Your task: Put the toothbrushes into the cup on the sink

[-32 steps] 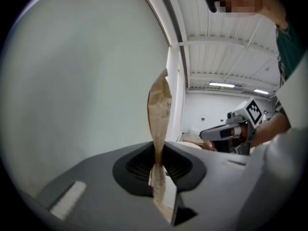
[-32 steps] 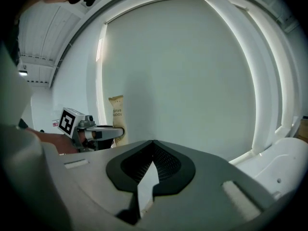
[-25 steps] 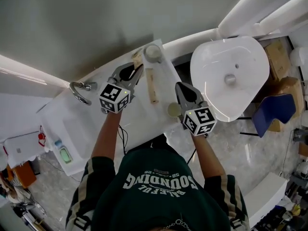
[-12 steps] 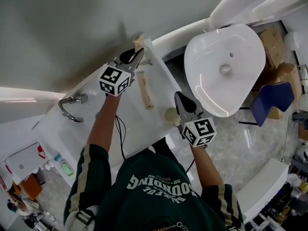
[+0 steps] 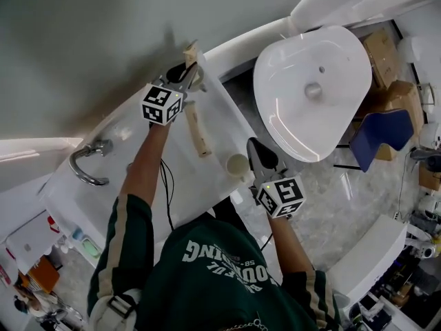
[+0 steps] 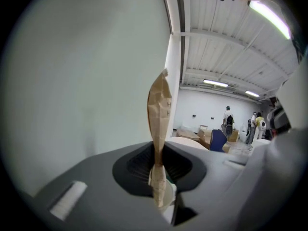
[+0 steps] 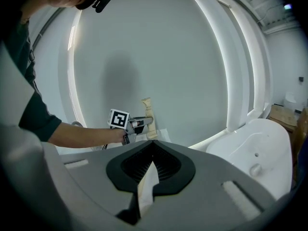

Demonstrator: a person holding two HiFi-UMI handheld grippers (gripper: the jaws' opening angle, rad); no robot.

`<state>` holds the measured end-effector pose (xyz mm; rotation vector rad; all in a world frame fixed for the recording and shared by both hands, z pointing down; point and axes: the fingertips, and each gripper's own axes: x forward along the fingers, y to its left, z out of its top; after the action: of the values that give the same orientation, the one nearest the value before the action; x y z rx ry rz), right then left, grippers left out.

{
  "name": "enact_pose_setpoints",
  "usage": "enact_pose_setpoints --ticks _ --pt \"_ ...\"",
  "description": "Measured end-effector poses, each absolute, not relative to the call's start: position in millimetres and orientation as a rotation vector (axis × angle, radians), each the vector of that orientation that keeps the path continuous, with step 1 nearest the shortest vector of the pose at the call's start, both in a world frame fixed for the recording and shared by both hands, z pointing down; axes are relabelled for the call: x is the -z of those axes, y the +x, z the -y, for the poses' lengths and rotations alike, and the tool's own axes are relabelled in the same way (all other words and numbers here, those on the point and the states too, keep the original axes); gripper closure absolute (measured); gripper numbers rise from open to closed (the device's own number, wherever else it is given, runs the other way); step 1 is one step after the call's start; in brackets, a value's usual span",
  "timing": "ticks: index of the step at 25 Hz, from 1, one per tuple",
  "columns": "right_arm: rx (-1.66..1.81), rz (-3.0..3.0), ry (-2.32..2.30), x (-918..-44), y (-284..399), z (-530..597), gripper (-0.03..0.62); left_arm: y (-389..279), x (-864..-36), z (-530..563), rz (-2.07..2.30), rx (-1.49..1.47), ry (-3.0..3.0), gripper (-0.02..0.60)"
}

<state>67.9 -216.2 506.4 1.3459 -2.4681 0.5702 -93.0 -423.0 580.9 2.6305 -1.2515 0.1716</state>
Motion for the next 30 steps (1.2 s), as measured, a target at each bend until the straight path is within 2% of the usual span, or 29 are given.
enact_pose_setpoints --ticks 11,16,30 --pt "-0.588 2.447 1.352 -512 74 211 0.591 -85 -633 410 1.199 -0.356 2.581 0.488" --pt "-0.592 2.449 1.345 -514 71 211 0.591 -94 -645 407 1.237 -0.501 2.567 0.423" --pt "-0.562 2.476 1.34 -502 66 199 0.591 -137 -642 381 1.363 -0.465 2.443 0.414"
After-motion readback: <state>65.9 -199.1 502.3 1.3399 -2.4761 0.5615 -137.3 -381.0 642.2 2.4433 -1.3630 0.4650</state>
